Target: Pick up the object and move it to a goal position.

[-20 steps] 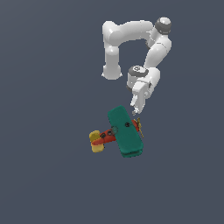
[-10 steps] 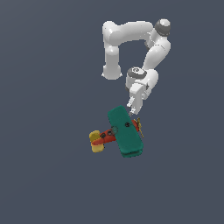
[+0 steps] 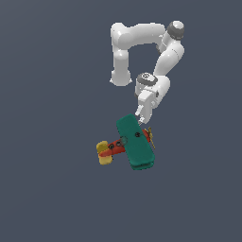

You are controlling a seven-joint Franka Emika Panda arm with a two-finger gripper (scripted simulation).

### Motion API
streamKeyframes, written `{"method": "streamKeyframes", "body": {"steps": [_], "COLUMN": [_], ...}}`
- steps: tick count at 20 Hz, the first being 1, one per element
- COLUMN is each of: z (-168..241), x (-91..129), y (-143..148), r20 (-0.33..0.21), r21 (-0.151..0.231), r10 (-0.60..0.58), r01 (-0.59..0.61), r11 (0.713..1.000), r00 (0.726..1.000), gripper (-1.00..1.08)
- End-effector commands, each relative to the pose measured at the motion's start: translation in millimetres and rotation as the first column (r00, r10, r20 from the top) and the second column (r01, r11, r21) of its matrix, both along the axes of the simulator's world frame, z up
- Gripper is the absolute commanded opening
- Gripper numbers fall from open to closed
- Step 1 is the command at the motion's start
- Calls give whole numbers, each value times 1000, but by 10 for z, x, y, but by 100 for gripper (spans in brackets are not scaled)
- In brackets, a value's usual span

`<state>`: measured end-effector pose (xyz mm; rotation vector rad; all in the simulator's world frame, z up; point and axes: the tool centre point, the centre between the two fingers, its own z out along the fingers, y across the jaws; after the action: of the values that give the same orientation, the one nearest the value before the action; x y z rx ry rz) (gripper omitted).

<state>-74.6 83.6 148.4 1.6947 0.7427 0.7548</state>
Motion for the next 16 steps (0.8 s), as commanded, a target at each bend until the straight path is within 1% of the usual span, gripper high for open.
{"method": "streamKeyframes", "body": {"steps": [1, 11, 16], "z": [-2, -79, -80], "x": [9, 251, 273], "y": [-7, -207, -210], "r20": [0, -2, 0], "r21": [0, -1, 0], "r10": [0, -2, -3], "r01": [0, 2, 3], "r11": [1000, 1000, 1000], "r00": [1000, 1000, 1000], "gripper": [68, 68, 68]}}
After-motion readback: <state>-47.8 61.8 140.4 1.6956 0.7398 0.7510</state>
